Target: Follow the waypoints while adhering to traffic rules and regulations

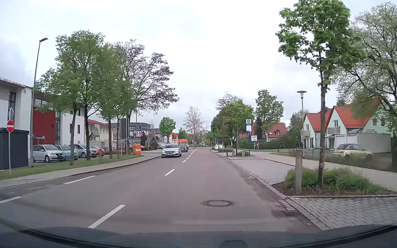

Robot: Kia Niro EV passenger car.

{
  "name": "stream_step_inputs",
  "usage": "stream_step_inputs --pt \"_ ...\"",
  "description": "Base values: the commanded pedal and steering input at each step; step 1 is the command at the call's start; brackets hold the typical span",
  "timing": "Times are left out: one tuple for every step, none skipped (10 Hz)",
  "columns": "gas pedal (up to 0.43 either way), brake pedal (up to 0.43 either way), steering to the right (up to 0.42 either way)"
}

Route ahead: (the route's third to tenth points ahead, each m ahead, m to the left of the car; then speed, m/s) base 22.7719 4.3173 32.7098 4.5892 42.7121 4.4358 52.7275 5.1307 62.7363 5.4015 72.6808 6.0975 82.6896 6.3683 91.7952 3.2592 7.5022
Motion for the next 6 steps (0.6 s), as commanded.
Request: stream_step_inputs --pt "0.000 0.000 -0.006" --pt "0.000 0.000 -0.006" --pt "0.000 0.000 -0.006" --pt "0.000 0.000 -0.006" --pt "0.008 0.000 -0.006" --pt "0.039 0.000 -0.006"
